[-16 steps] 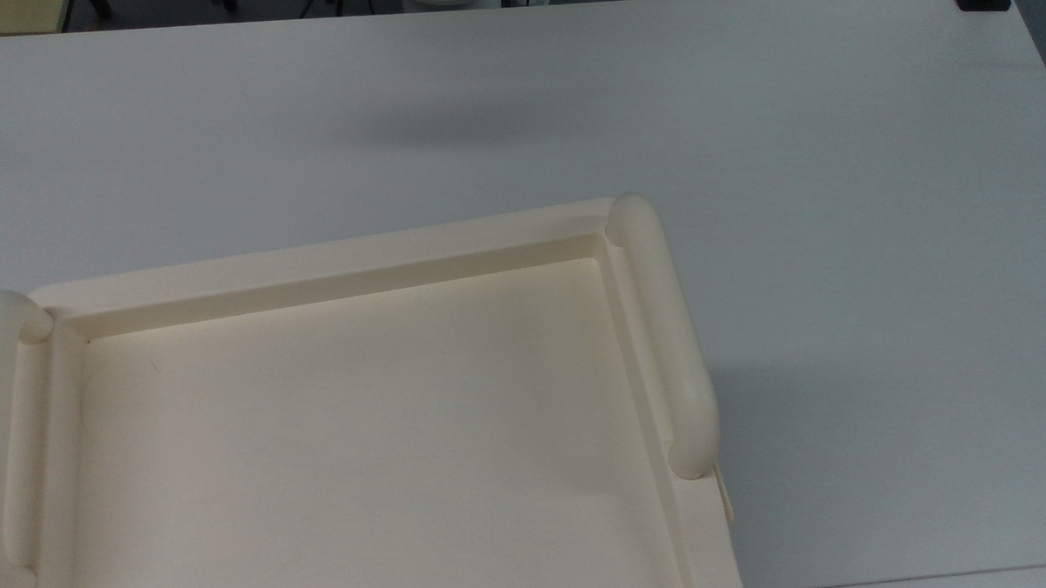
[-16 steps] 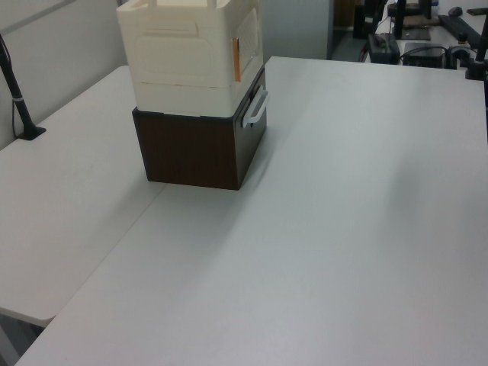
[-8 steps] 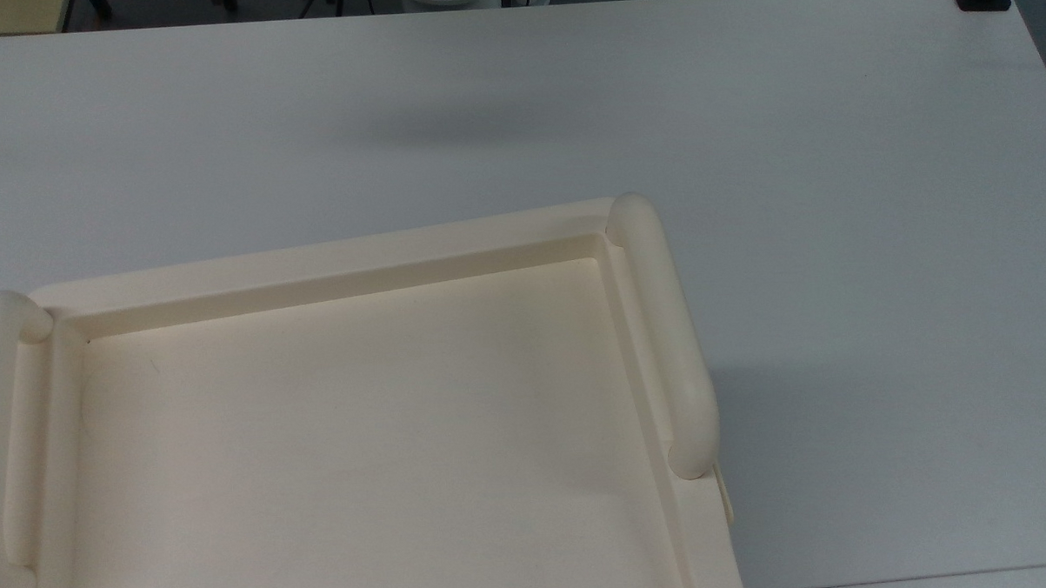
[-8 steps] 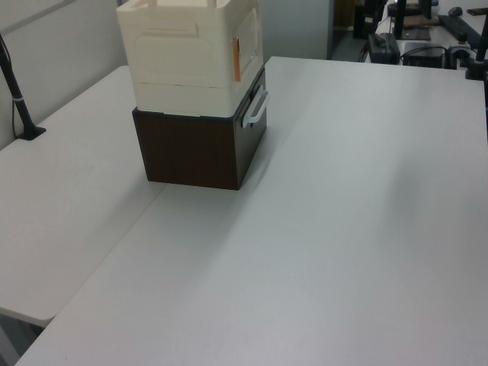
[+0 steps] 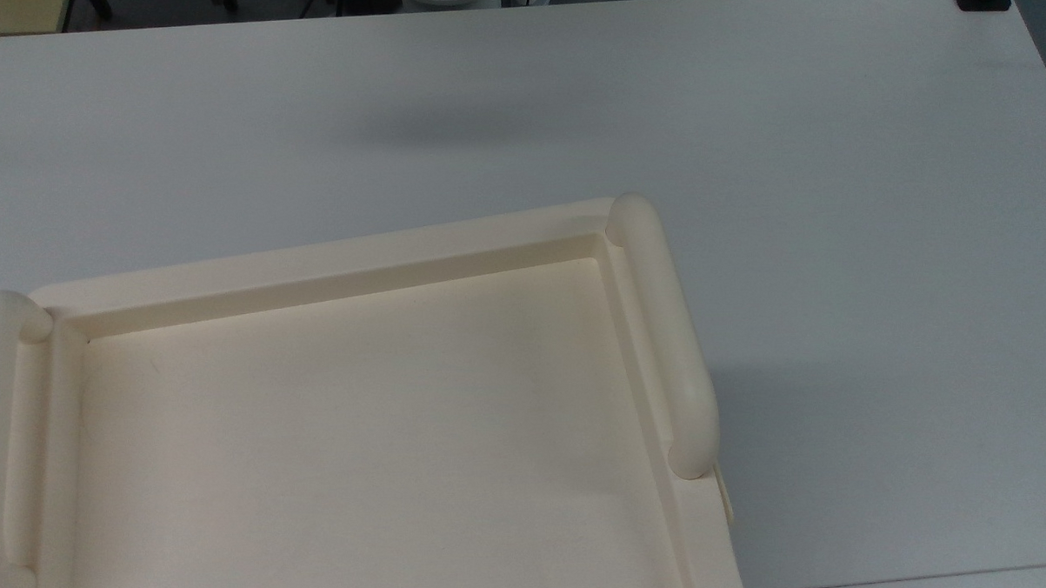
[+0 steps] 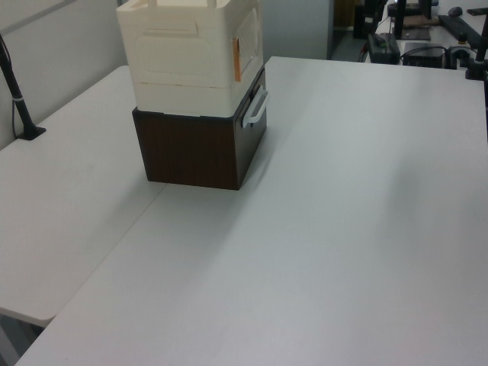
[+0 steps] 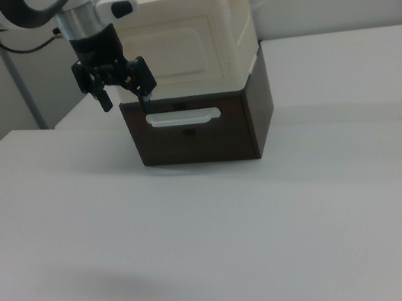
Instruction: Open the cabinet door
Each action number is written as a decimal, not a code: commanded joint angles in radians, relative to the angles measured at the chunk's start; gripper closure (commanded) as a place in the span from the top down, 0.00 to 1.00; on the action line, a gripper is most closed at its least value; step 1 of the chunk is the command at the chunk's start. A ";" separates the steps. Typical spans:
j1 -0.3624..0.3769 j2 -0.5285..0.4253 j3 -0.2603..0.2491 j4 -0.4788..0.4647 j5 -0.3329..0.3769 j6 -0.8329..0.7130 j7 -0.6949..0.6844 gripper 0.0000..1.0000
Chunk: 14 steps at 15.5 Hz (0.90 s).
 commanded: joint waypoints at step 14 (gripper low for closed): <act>-0.001 0.028 0.016 -0.004 0.053 0.090 -0.295 1.00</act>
